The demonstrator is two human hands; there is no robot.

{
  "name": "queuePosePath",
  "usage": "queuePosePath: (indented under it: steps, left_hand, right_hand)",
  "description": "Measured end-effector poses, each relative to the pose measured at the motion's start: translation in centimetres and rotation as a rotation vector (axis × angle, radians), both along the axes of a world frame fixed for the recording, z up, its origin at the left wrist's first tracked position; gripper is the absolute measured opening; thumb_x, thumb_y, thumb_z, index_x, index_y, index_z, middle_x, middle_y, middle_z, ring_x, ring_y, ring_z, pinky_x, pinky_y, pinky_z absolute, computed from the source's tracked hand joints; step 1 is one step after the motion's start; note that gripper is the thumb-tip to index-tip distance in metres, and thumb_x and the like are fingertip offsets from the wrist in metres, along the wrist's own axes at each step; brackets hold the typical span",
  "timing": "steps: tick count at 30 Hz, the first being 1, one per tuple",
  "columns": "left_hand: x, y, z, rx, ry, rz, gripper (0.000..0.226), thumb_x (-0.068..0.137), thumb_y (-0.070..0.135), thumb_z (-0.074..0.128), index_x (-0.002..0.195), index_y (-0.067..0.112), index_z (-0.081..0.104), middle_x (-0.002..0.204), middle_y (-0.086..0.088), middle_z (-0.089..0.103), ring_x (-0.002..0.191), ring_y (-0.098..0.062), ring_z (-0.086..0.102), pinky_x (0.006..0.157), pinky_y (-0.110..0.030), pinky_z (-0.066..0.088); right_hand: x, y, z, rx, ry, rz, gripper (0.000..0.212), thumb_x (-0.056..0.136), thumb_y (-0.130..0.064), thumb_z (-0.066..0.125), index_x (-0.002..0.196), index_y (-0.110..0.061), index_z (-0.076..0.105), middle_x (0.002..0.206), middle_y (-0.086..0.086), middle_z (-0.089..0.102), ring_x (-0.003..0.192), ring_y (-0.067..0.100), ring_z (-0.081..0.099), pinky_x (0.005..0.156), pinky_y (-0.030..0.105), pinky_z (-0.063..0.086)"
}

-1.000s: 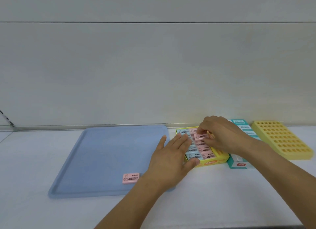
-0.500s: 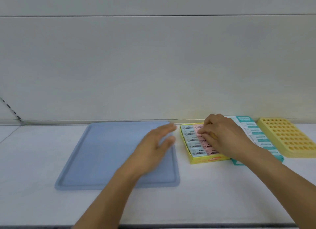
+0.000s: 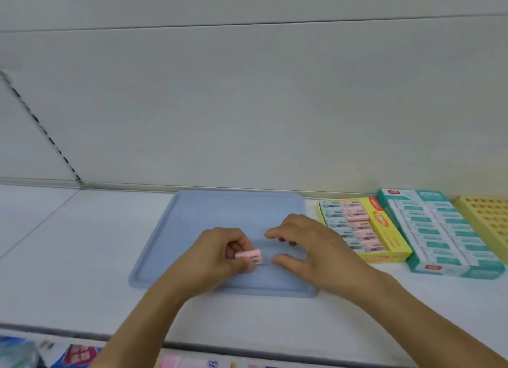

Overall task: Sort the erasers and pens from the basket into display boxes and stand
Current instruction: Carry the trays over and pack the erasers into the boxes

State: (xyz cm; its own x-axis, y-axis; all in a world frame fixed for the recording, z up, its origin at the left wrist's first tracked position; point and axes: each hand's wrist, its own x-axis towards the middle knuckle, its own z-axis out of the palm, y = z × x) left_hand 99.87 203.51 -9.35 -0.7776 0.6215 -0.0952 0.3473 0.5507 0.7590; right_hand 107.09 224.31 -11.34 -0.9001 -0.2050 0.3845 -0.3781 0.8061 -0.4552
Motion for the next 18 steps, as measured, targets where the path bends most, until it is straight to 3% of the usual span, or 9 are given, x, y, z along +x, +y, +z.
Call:
queuePosePath:
  steps: [3,7,12,15,18]
  left_hand:
    - [0.6,2.0,0.7,0.273,-0.235,0.038,0.017,0.085,0.000,0.069,0.098,0.011,0.067,0.077,-0.008,0.066,0.059,-0.012,0.057,0.057,-0.023,0.048]
    - [1.3,5.4,1.5,0.420,-0.301,0.047,0.027,0.088,0.007,0.067,0.111,0.015,0.056,0.083,-0.008,0.069,0.066,-0.016,0.061,0.063,-0.026,0.052]
    - [3.2,10.8,-0.4,0.251,0.021,-0.032,0.022,0.089,0.013,0.063,0.108,0.024,0.060,0.098,0.010,0.060,0.074,0.002,0.056,0.078,-0.017,0.049]
    - [3.5,12.4,-1.1,0.148,0.255,-0.054,0.024,0.092,0.013,0.058,0.113,0.023,0.060,0.096,0.011,0.052,0.070,0.003,0.050,0.075,-0.008,0.039]
    - [2.6,12.1,-1.0,0.096,0.268,-0.079,0.025,0.091,0.020,0.060,0.115,0.026,0.062,0.099,0.008,0.055,0.073,0.000,0.050,0.081,-0.016,0.042]
  right_hand:
    - [0.5,0.1,0.4,0.017,0.067,0.000,0.032,0.085,-0.040,0.057,0.114,-0.028,0.061,0.092,-0.011,0.058,0.078,-0.002,0.048,0.064,0.028,0.051]
    - [1.9,3.3,2.1,0.095,0.191,-0.126,0.023,0.089,-0.038,0.053,0.097,-0.022,0.067,0.084,-0.008,0.062,0.073,0.005,0.054,0.061,0.028,0.048]
    - [3.8,10.9,3.0,0.101,0.126,-0.384,0.008,0.089,-0.017,0.066,0.085,-0.023,0.068,0.079,-0.019,0.051,0.073,-0.003,0.049,0.065,0.025,0.040]
    - [4.5,10.7,2.2,0.078,0.069,-0.371,0.012,0.089,-0.026,0.058,0.091,-0.024,0.070,0.086,-0.016,0.056,0.079,0.001,0.053,0.069,0.028,0.047]
    - [4.7,9.8,1.8,0.016,0.027,-0.357,0.017,0.088,-0.032,0.055,0.092,-0.026,0.070,0.088,-0.014,0.057,0.082,0.005,0.055,0.071,0.033,0.050]
